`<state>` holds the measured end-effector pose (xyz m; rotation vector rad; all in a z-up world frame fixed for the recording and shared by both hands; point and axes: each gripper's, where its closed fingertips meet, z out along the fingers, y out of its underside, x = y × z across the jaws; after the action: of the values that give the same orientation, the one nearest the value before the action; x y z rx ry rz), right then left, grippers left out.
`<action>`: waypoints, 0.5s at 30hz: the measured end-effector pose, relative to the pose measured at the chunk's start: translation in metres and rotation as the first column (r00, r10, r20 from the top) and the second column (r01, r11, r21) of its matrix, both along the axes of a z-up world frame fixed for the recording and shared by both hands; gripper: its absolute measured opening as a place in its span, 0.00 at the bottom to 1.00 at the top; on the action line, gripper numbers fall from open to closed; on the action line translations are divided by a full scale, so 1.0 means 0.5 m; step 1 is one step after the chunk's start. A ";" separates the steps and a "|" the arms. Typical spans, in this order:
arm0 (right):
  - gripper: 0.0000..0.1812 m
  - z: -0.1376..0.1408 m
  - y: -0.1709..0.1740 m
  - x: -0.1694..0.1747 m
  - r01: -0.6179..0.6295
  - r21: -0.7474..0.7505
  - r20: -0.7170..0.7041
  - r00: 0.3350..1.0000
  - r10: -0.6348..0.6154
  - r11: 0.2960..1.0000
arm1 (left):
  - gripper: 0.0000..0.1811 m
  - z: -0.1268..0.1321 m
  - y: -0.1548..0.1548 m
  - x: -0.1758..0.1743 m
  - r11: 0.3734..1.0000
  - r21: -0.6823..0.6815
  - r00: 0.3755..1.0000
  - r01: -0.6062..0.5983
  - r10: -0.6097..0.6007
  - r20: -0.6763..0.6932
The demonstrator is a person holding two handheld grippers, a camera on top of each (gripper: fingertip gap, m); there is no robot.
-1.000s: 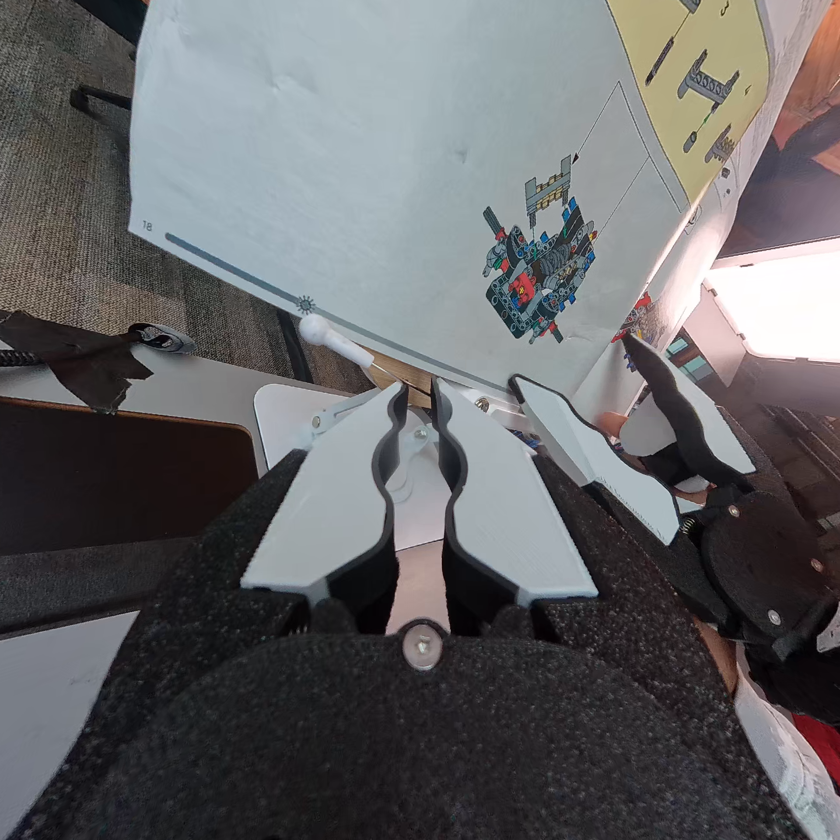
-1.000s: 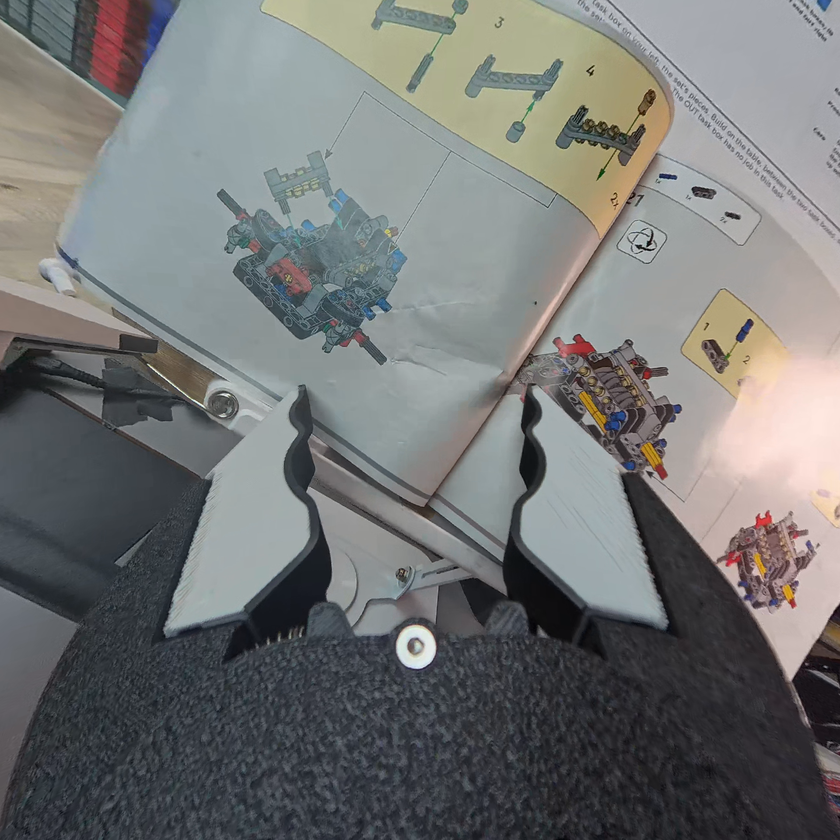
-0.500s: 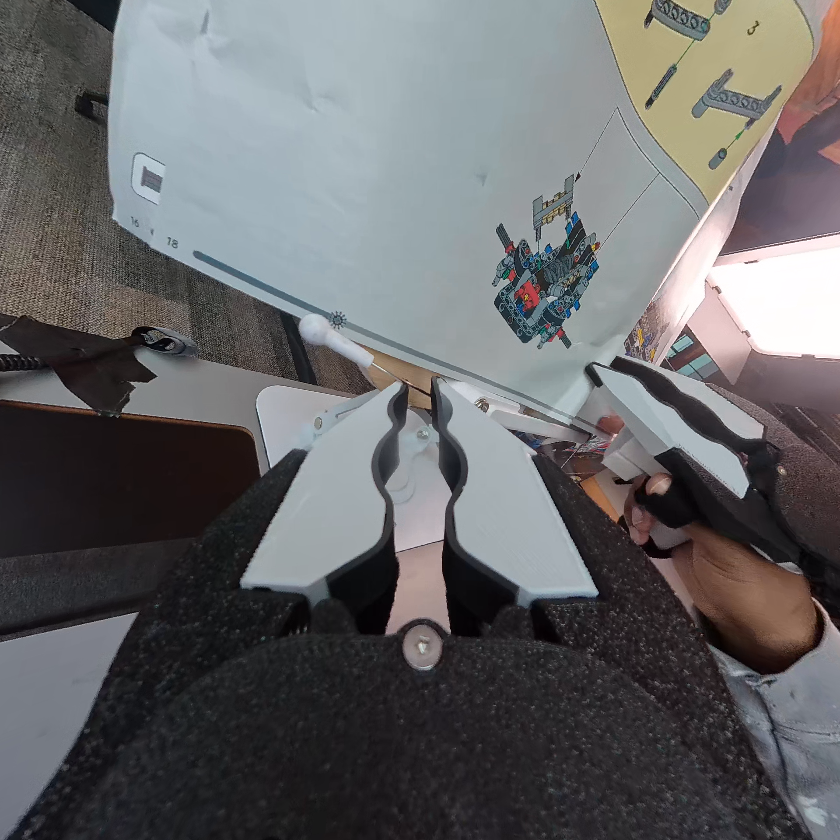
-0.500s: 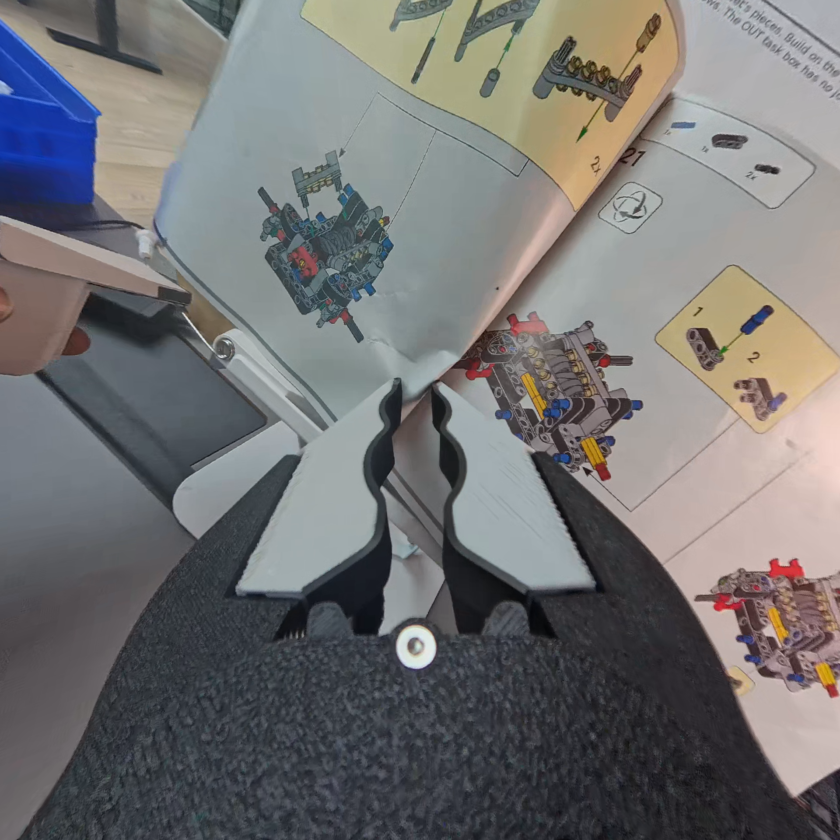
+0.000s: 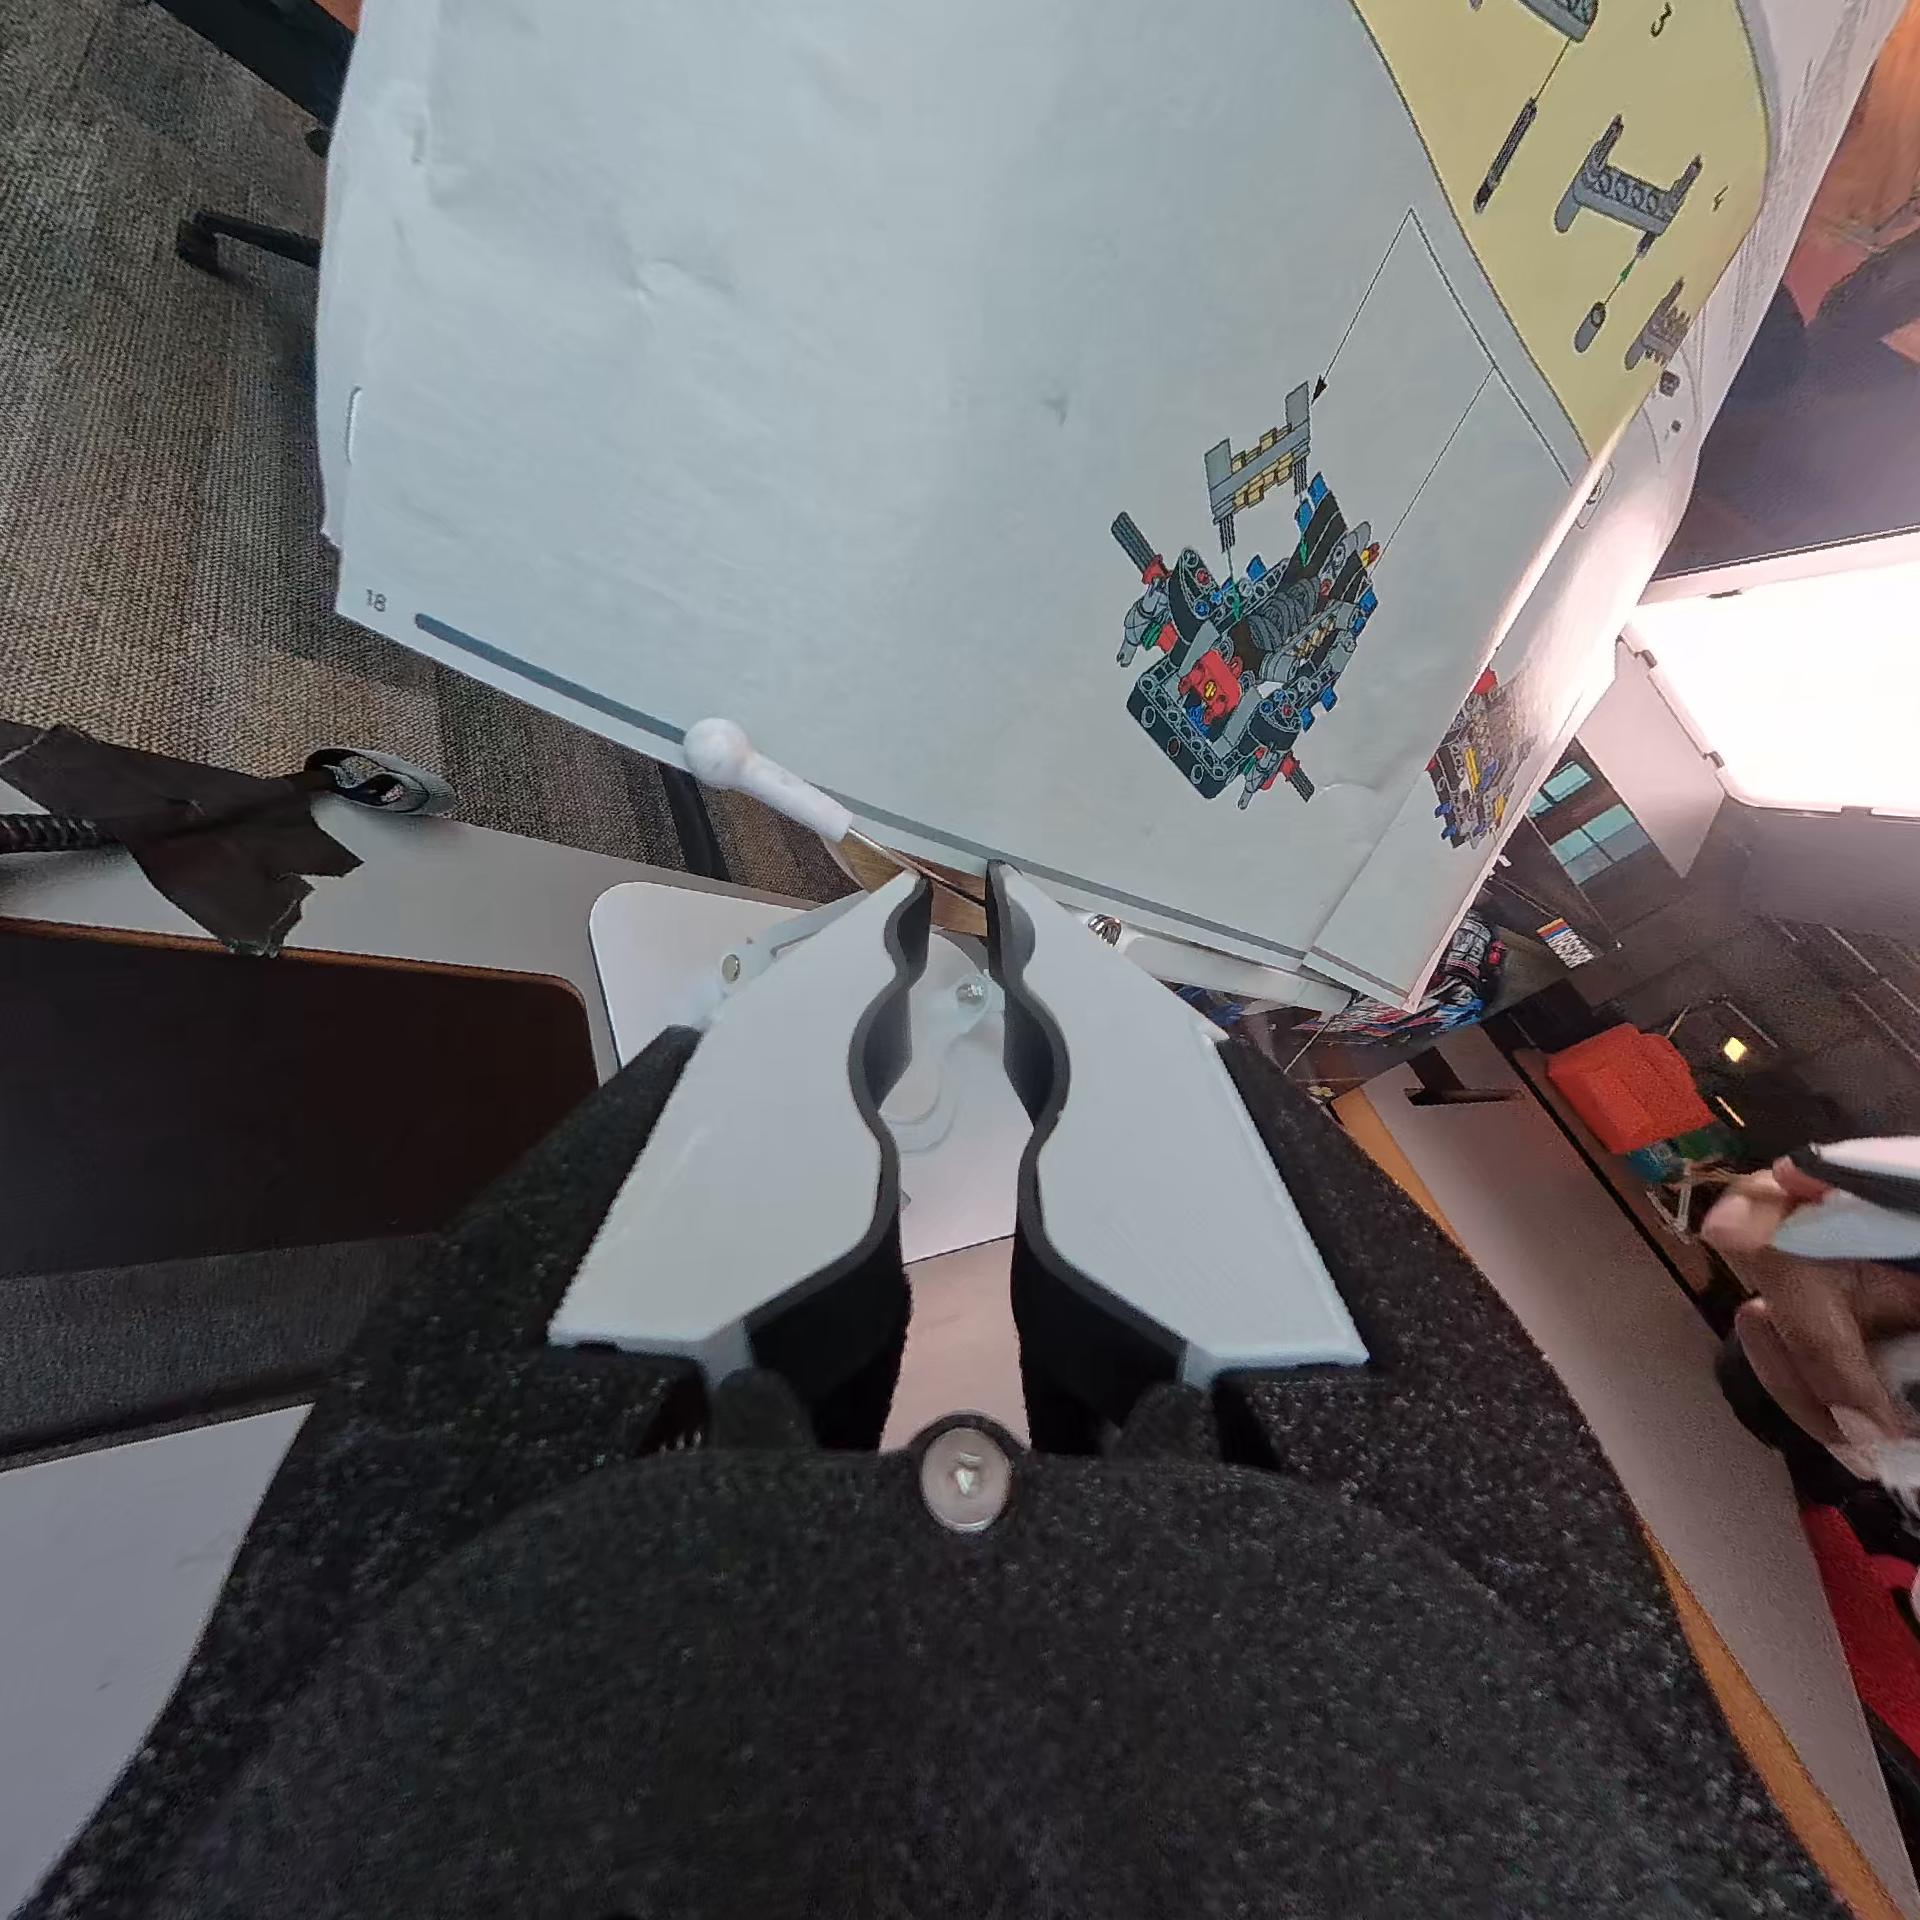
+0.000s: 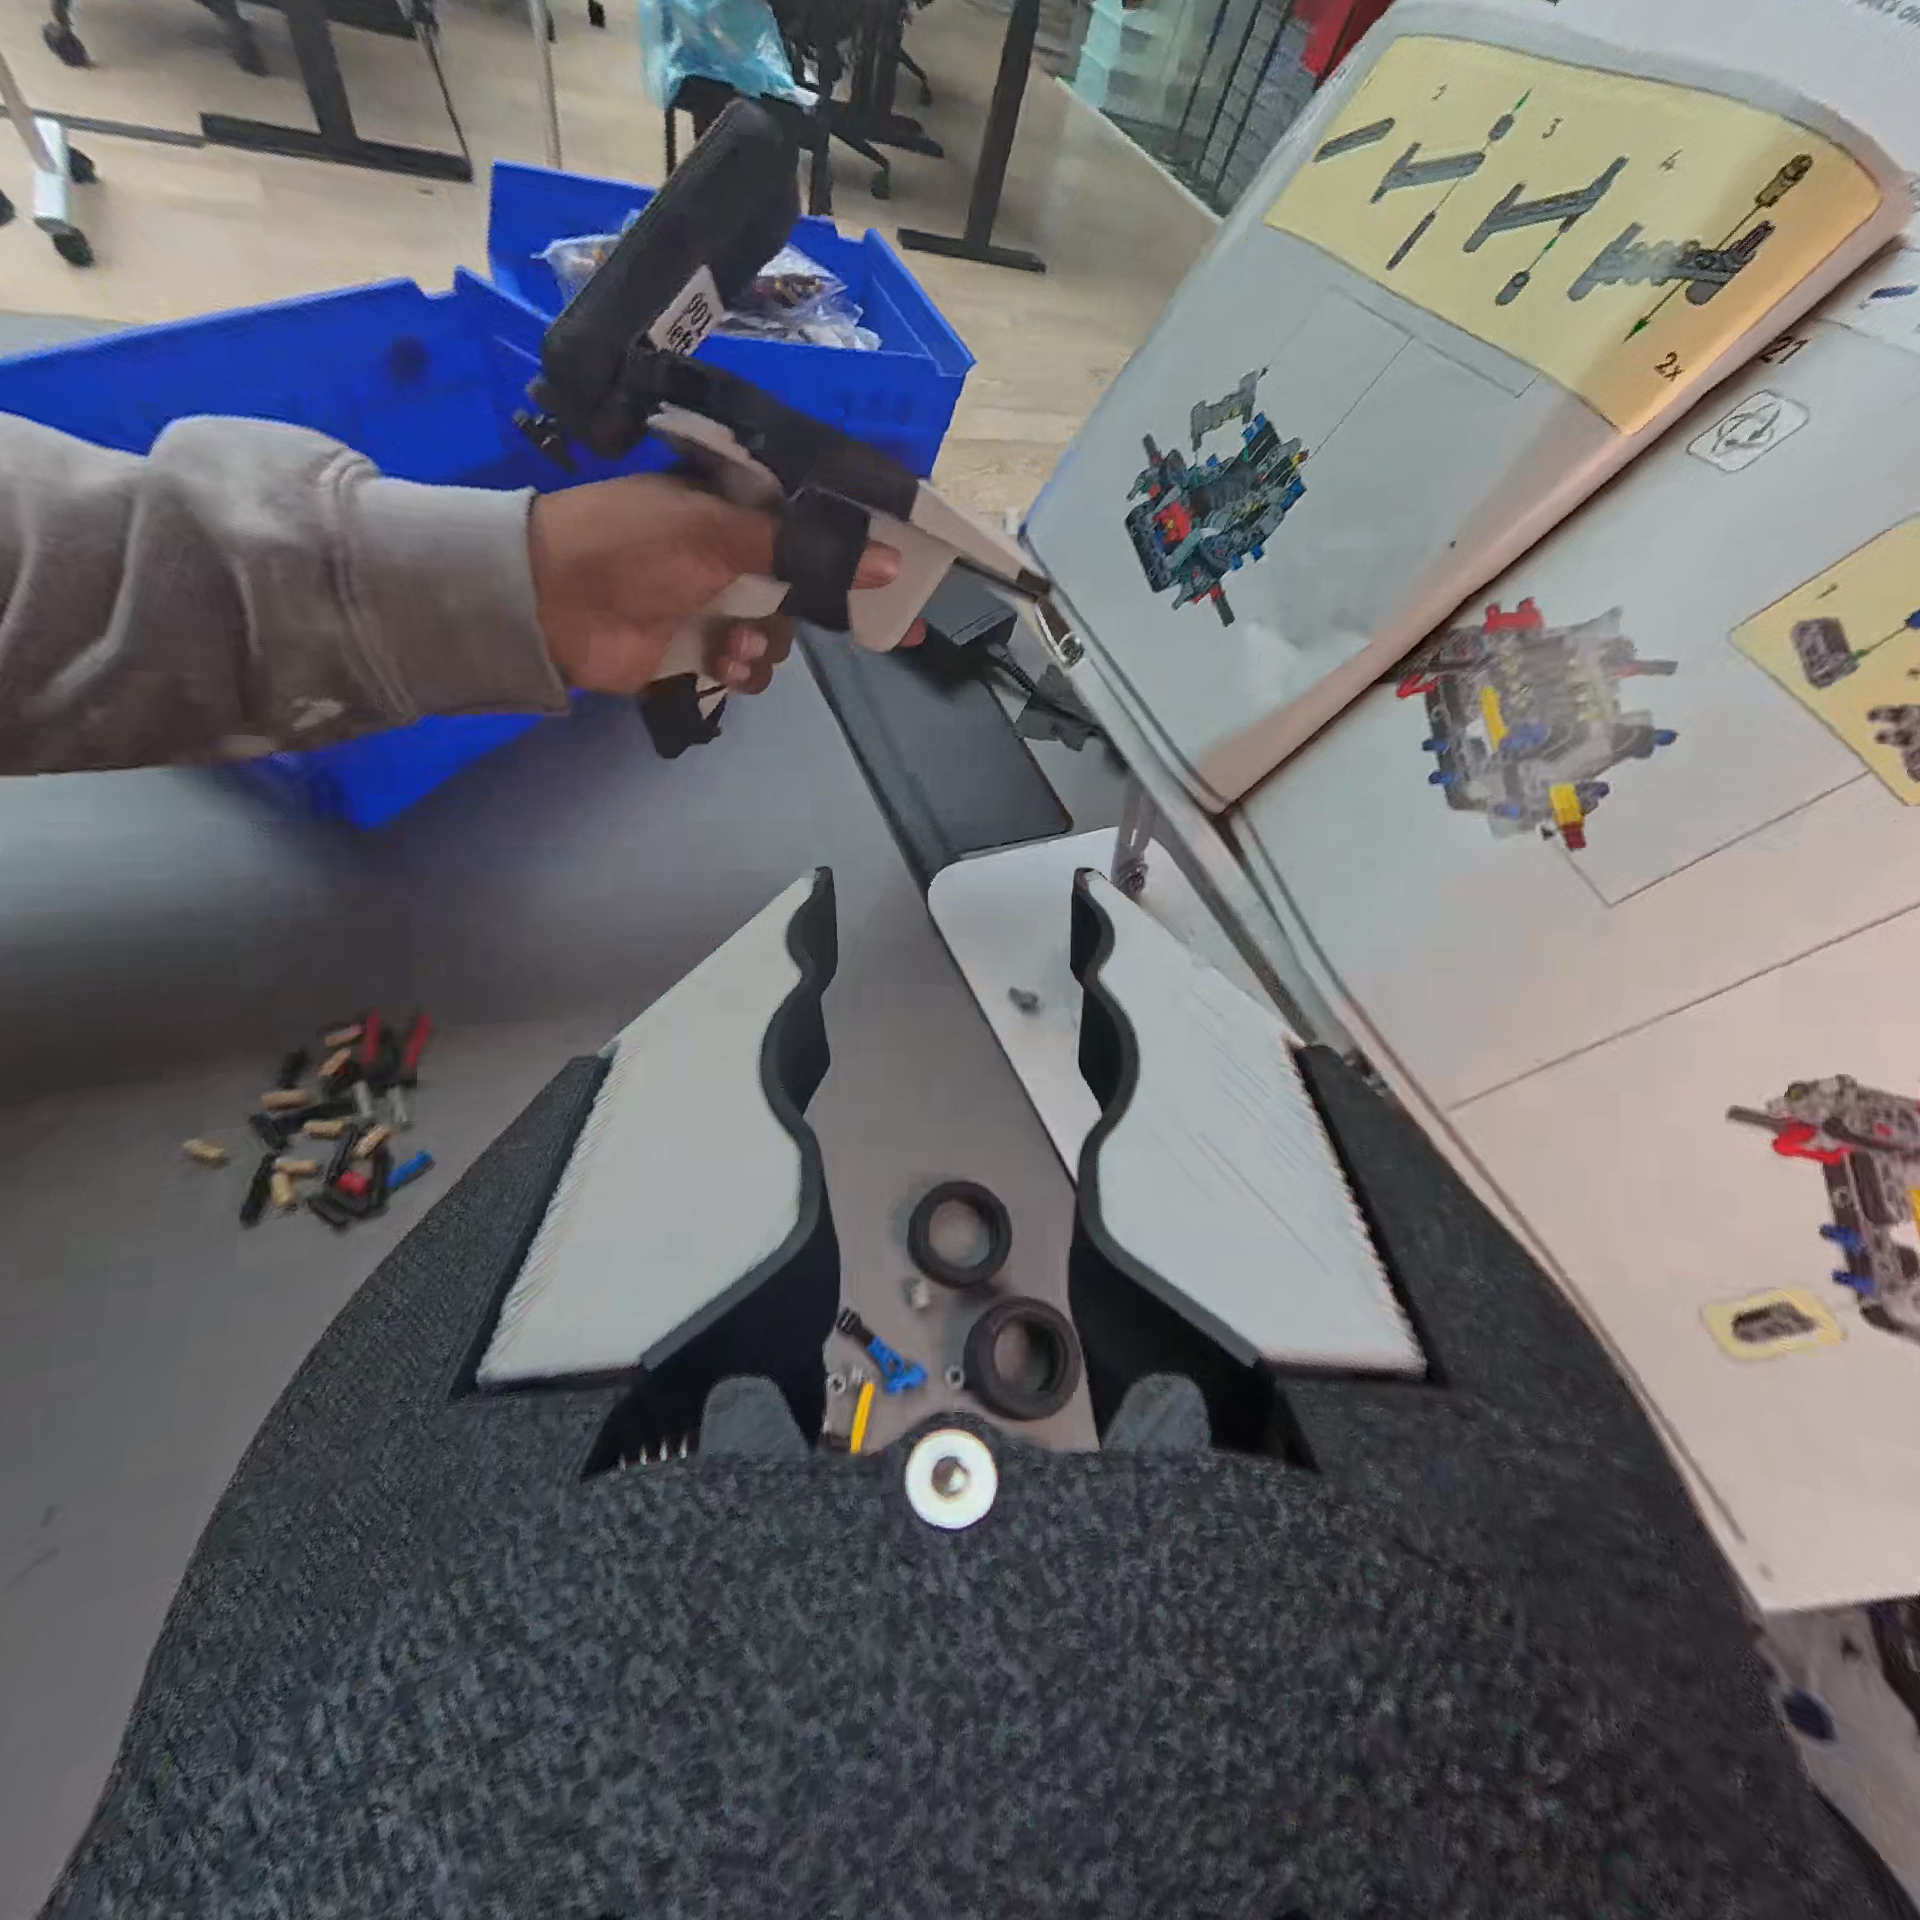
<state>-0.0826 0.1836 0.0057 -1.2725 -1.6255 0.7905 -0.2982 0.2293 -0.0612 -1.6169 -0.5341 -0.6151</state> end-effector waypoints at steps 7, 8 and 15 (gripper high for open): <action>0.11 -0.176 -0.055 0.312 0.095 -0.031 0.211 0.974 -0.087 0.995 | 0.06 0.001 -0.001 0.000 1.000 -0.005 1.000 0.000 0.000 -0.015; 0.11 -0.204 -0.055 0.355 0.134 -0.054 0.238 0.964 -0.117 0.990 | 0.06 0.002 0.000 0.000 1.000 -0.005 1.000 -0.001 0.001 -0.019; 0.11 -0.335 -0.110 0.507 0.235 -0.184 0.301 0.938 -0.173 0.954 | 0.06 -0.004 0.000 -0.001 1.000 -0.007 1.000 0.002 -0.002 0.018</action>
<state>0.1711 0.1284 -0.1620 -1.7488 -1.6226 0.6936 -0.2985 0.2291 -0.0632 -1.6196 -0.5483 -0.6304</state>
